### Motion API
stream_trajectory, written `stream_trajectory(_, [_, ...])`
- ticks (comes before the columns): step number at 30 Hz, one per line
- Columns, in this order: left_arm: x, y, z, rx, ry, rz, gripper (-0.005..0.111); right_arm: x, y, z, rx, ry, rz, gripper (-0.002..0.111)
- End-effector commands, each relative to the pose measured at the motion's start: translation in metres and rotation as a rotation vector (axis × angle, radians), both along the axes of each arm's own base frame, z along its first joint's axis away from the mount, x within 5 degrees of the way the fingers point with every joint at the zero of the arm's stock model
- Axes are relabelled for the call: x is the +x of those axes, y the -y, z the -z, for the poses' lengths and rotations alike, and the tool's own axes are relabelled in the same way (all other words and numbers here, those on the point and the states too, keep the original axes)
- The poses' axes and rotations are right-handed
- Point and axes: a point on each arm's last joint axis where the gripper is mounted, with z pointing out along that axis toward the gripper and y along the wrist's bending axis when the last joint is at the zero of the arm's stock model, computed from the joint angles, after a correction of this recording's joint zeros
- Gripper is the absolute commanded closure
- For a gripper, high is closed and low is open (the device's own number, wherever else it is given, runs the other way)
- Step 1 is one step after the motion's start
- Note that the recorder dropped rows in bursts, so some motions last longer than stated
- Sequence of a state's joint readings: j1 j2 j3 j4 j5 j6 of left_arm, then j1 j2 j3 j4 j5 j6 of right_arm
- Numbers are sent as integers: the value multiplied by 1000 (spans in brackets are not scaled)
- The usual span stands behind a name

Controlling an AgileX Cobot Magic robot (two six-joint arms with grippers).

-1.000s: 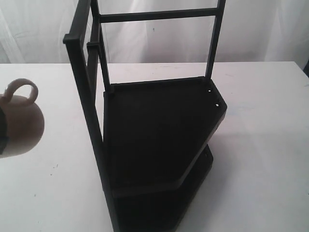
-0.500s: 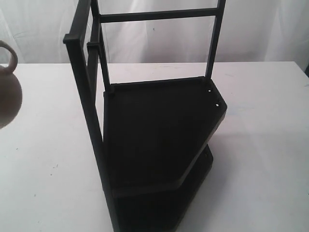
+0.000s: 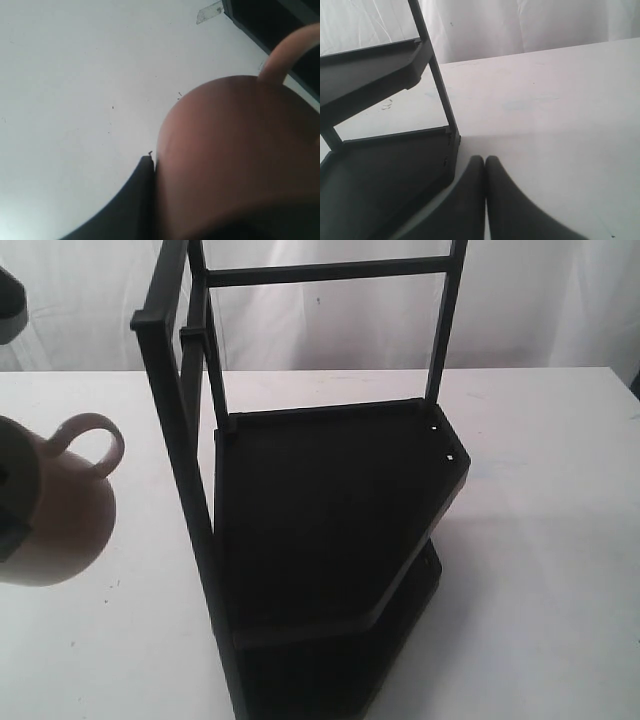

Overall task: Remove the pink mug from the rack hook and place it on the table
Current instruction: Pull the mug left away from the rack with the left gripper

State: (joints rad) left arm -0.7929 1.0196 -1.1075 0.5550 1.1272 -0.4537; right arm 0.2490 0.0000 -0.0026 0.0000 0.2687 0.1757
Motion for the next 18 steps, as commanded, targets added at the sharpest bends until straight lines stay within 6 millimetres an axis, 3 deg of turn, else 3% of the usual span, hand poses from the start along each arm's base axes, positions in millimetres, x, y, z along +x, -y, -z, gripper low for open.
stream_trajectory(1, [-7, -7, -1, 32, -50, -50, 107, 0, 0, 1, 7, 0, 2, 108])
stream_trajectory(11, [-10, -7, -1, 7, -62, -49, 107, 0, 0, 1, 7, 0, 2, 108])
stream_trajectory(15, [-24, -9, 1, -83, -129, -16, 107, 0, 0, 1, 7, 0, 2, 108])
stream_trajectory(18, [-31, -5, 10, -251, -197, 69, 107, 0, 0, 1, 7, 0, 2, 108])
